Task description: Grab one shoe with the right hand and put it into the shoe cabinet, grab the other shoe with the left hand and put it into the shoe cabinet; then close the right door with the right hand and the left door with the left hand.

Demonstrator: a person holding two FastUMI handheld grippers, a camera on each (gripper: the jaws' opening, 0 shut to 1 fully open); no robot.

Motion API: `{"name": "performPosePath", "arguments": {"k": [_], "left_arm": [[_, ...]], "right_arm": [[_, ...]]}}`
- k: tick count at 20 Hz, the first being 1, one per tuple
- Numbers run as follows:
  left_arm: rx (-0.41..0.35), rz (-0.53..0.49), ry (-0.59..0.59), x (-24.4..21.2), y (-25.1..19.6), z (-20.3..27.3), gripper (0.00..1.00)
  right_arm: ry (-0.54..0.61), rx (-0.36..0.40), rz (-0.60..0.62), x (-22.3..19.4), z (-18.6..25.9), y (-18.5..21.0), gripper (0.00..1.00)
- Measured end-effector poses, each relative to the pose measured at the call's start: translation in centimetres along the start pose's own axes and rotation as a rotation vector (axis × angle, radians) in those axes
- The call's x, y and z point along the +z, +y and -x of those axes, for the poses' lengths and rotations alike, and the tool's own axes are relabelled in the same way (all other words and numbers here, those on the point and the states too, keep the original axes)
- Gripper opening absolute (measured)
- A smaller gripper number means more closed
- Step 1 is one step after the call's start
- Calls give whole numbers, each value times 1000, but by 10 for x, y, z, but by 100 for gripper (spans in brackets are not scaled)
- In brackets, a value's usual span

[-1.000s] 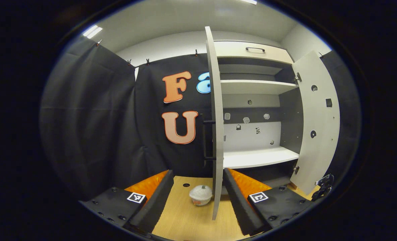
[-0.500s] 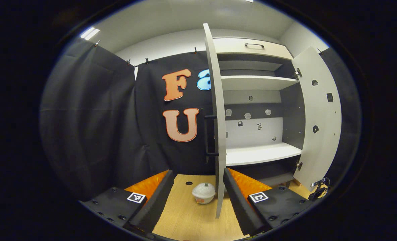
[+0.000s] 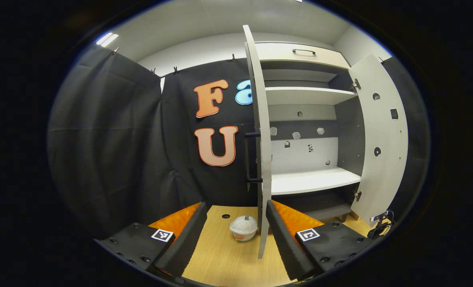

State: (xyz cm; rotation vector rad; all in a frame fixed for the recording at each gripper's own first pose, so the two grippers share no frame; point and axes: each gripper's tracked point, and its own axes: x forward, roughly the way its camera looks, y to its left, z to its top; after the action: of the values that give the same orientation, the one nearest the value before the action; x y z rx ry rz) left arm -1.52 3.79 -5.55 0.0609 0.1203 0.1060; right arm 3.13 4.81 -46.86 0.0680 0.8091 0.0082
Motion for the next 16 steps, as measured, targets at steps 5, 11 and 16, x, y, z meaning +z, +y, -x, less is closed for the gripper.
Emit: {"name": "performPosePath", "arguments": {"k": [5,11,16], "left_arm": [[-8,16,-6,-1,0,-1,94],[-22,34,-12,-2,-1,0,96],[-24,48,-10,-8,1,4,94]], "right_arm": [[-34,21,-1,28,38,10,0],[-122,72,-7,83,83,39,0],[-205,141,-29,139,126,65,0]]}}
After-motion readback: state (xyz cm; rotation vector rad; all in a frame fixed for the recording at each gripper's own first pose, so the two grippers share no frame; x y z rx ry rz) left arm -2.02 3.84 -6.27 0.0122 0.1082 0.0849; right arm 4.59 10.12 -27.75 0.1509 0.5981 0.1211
